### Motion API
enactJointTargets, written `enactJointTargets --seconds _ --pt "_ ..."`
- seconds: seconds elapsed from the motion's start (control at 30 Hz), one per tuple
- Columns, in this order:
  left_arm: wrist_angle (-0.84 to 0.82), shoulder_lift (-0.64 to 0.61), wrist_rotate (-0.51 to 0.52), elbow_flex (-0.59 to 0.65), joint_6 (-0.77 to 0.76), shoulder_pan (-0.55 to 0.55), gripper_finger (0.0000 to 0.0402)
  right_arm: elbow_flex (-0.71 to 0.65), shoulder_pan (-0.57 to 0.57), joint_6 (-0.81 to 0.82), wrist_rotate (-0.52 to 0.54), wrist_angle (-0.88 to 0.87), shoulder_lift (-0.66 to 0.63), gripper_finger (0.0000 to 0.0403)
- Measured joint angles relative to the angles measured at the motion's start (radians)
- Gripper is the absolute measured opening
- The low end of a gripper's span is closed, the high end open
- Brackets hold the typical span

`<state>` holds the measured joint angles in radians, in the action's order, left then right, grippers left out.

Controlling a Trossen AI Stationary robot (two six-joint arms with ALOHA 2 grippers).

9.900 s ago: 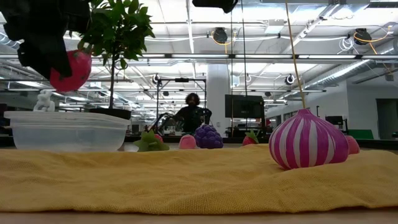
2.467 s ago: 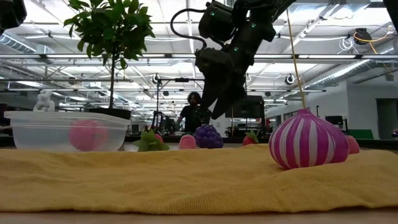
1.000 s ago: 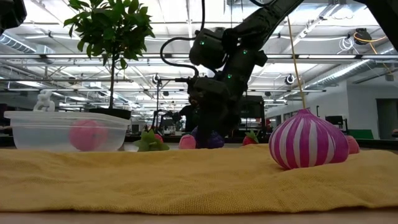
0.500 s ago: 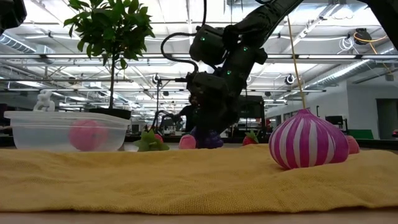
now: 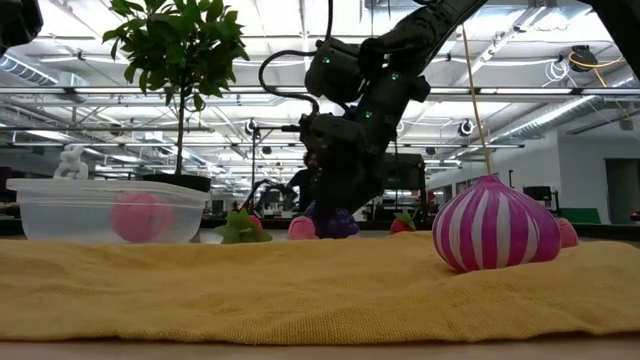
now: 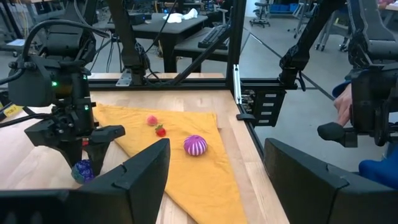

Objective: Pick and placing Produce into tupperware
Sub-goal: Put the purple grapes into the transparent bin

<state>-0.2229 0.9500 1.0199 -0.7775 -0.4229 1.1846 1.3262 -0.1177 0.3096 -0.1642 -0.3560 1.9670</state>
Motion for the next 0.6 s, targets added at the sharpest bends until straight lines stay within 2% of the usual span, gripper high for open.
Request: enactJointTargets --seconds 0.3,0.6 --pt "-0.011 0.000 0.000 0.000 0.014 0.000 0.0267 0.000 0.013 0.000 -0.002 0.017 -0.099 0.0223" --pt "-0.008 0.000 0.001 0.000 0.082 -0.006 0.0267 0.000 0.102 -0.009 -0.055 0.150 -0.192 0.0223"
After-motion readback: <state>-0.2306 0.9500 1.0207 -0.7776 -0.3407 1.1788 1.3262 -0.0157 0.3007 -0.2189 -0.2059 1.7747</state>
